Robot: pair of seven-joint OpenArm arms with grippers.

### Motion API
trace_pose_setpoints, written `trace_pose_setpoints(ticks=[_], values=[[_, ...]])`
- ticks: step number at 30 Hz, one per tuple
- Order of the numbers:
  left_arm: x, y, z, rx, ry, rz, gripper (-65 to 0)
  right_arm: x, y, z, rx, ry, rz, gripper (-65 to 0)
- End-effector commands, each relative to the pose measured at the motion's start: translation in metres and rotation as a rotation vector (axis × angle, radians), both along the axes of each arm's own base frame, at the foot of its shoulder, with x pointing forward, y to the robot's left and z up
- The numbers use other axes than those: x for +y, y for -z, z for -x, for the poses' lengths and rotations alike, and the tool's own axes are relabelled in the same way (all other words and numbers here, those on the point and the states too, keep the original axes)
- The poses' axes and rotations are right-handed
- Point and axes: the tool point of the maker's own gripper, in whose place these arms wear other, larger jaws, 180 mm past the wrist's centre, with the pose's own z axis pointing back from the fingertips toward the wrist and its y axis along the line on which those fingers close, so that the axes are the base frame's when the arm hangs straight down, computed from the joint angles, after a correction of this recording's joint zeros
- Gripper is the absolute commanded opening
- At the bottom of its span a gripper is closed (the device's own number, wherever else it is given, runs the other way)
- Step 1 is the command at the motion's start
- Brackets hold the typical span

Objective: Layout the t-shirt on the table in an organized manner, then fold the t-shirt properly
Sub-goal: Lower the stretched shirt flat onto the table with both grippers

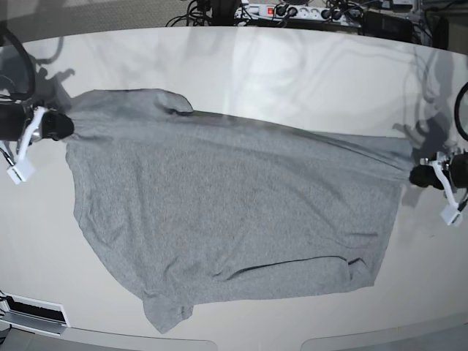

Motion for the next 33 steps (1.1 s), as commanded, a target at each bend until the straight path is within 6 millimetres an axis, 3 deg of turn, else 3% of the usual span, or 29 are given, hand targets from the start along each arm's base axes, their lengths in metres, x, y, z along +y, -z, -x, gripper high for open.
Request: trace_pose_setpoints(ticks=[1,7,14,26,33], values=[[0.008,-0.019,-0.015,-0.066,-0.012,-0.009,-65.0,-0.005,-0.015,-0.018,-0.073,0.006,0.014,-65.0],[0.003,-0.014,-0.023,-0.113,0.011,-0.053,-65.0,-0.002,-0.023,-0.058,-0.206,0.041,0.084,-65.0],[0.032,-0.017,-0.037,-0.167,-0.131,-0.154,-65.0,-0.001,-0.042,-0.087,-0.281,0.046,0.112,-65.0],[0.034,-0.023,-0.045,-0.219,-0.143,-0.156,-65.0,0.005,-0.047,-0.096,-0.323,0.057,0.097,-65.0],[0.033,-0.04,-0.061,-0.288,-0.146,-0.149,-65.0,0.008,-0.044,-0.097,-0.325,0.06,0.101,-65.0]])
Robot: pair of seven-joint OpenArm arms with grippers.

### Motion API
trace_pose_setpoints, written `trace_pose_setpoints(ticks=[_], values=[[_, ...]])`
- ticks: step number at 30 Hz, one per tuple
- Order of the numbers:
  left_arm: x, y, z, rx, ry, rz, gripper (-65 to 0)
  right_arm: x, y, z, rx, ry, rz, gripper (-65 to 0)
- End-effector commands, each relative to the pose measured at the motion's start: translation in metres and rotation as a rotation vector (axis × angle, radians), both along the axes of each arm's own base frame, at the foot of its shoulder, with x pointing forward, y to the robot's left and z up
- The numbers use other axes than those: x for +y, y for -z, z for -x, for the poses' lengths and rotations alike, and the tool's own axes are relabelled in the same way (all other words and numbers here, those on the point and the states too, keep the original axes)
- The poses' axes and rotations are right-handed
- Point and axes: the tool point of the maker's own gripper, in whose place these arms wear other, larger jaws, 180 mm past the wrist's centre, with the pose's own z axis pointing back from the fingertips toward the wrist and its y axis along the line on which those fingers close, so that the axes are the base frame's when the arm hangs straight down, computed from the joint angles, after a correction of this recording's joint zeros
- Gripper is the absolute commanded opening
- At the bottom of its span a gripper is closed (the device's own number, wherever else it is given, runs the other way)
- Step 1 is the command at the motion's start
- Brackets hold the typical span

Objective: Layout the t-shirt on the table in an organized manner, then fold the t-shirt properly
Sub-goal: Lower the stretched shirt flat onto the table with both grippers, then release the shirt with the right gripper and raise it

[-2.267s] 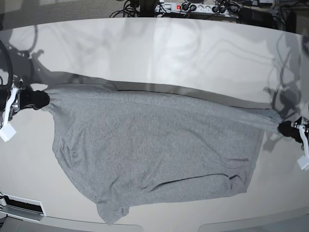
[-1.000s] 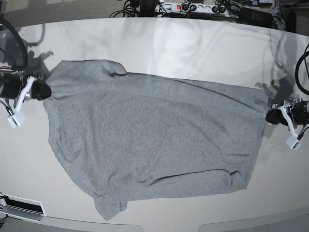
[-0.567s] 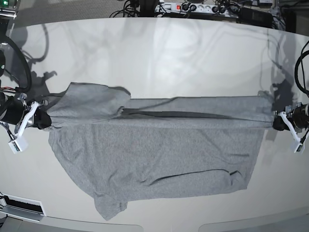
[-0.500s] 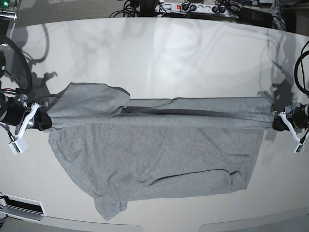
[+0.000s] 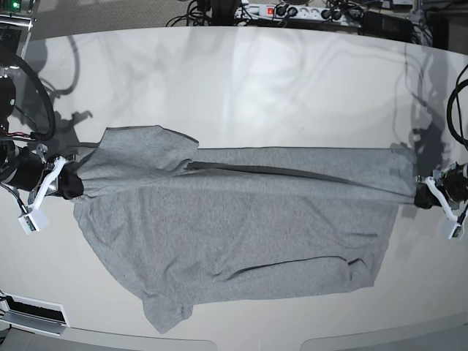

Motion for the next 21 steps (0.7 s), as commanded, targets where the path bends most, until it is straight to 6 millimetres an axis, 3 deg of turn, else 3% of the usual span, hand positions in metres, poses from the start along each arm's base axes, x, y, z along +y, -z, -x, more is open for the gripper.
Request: trace_pose_setpoints(ticks=[1,11,12,16,21], values=[[0.012,-0.028,-0.017,-0.078,-0.018,-0.013,-65.0,-0.006,-0.018,-0.011,-0.061,0.002,0.0,-65.0],[0.009,-0.04,-0.028,-0.137,-0.012,-0.001,-63.8,-0.007,-0.028,-0.021,-0.136,0.018,-0.006,-65.0],[0.01,-0.044,-0.03,-0.157,-0.011,-0.005,-58.0,-0.008,-0.031,-0.024,-0.16,0.022,-0.001,-60.9],[0.012,-0.051,-0.037,-0.184,-0.027,-0.008,-35.4,-0.019,-0.039,-0.037,-0.188,0.104,0.004,-34.5],[0.018,-0.051,-0.038,-0.185,-0.061,-0.022,-33.8,-0.02,-0.046,-0.043,-0.191,0.105,0.013,-32.8]])
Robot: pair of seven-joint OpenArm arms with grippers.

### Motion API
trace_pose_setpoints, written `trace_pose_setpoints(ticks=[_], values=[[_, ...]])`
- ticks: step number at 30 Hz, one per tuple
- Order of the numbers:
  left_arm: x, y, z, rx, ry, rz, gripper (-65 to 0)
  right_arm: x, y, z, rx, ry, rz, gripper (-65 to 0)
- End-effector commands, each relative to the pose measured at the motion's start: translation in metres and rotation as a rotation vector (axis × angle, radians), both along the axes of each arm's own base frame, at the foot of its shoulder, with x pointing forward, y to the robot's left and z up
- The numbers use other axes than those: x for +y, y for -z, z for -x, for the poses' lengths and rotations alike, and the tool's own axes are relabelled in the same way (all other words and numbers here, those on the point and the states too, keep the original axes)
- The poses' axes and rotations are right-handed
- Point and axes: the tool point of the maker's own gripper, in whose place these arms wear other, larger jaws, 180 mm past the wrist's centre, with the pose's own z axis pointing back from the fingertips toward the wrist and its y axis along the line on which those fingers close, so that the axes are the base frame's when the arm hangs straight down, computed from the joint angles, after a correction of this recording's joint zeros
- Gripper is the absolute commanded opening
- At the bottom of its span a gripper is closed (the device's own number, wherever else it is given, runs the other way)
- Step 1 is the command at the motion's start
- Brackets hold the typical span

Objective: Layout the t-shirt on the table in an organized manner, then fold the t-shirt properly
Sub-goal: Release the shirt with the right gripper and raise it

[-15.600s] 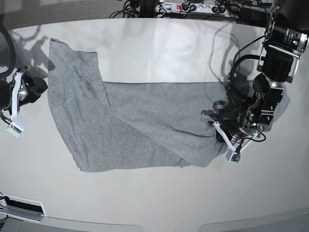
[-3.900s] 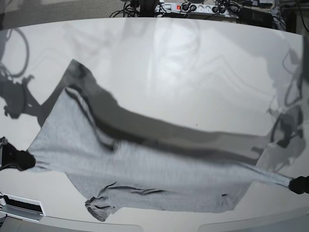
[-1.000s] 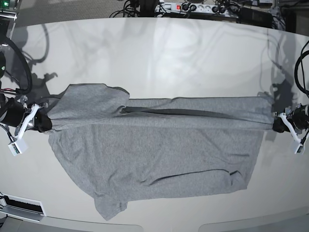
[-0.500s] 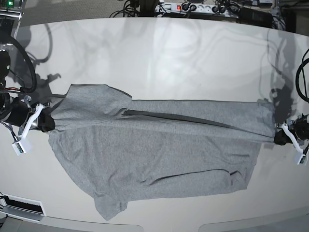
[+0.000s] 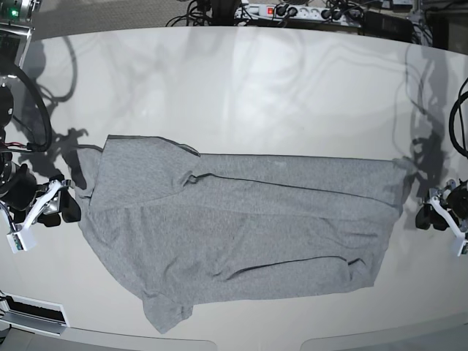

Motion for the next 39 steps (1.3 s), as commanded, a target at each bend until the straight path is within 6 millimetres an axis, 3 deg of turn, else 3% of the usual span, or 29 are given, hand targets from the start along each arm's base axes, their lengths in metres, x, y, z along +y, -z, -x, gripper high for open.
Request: trace_pose_setpoints(ticks=[1,5,11,16,21,29,39], values=[[0.011,-0.023,-0.011,-0.058,-0.013,-0.014,-33.9,-0.005,-0.018,-0.008,-0.039,-0.004,0.0,-32.9],[0.012,-0.015,-0.004,0.002,-0.016,-0.023,-33.9,0.021,-0.007,0.013,0.104,-0.102,-0.102,-32.8],[0.012,-0.01,0.0,0.037,-0.017,-0.018,-33.9,0.051,0.044,0.059,0.268,-0.095,-0.225,-32.8],[0.012,-0.009,0.001,0.041,-0.017,-0.019,-33.9,0.048,0.088,0.086,0.303,0.024,-0.191,-32.8],[0.012,-0.007,0.003,0.051,-0.018,-0.016,-33.9,0.041,0.109,0.094,0.33,0.153,-0.143,-32.8],[0.01,-0.007,0.003,0.054,-0.022,-0.001,-33.9,0.075,0.108,0.082,0.266,0.128,-0.203,-32.8],[0.011,-0.004,0.007,0.083,-0.023,-0.005,-33.9,0.061,0.117,0.08,0.288,0.254,-0.156,-32.9]])
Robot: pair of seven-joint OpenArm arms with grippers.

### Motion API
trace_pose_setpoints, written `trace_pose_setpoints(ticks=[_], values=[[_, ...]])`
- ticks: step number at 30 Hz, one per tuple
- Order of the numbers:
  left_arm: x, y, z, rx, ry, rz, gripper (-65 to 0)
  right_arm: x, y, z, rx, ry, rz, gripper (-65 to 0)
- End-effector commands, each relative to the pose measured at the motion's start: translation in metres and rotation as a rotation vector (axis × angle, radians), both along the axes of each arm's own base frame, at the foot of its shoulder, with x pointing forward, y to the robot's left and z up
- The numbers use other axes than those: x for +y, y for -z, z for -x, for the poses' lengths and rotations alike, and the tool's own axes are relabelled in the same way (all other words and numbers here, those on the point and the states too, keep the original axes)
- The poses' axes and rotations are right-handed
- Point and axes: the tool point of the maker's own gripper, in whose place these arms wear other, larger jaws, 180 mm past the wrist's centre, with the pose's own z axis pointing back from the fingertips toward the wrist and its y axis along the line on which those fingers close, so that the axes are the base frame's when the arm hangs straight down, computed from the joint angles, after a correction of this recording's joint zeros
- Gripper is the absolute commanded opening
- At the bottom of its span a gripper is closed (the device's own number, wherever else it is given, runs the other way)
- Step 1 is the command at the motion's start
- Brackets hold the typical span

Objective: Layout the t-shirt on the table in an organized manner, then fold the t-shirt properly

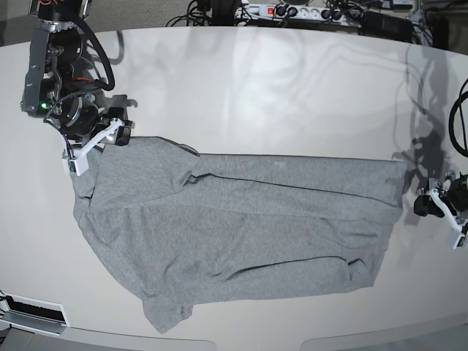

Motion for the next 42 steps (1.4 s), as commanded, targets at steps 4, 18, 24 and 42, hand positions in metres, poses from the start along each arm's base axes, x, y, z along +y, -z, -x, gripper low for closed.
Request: trace_pose_setpoints(ticks=[4,18,24,42], values=[[0.009,-0.023,-0.012,-0.062,-0.012,-0.003,-33.9,0.002,-0.017,-0.016,-0.098,-0.034,-0.011,-47.5],[0.009,-0.022,-0.011,-0.057,-0.012,-0.004,-33.9,0.028,-0.098,-0.063,-0.339,-0.275,0.044,-65.0],[0.009,-0.022,-0.011,-0.057,-0.012,-0.003,-33.9,0.035,-0.129,-0.089,-0.453,-0.306,0.047,-65.0],[0.009,-0.022,-0.011,-0.054,-0.012,-0.005,-33.9,0.024,-0.104,-0.153,-0.351,-0.263,-0.009,-65.0]])
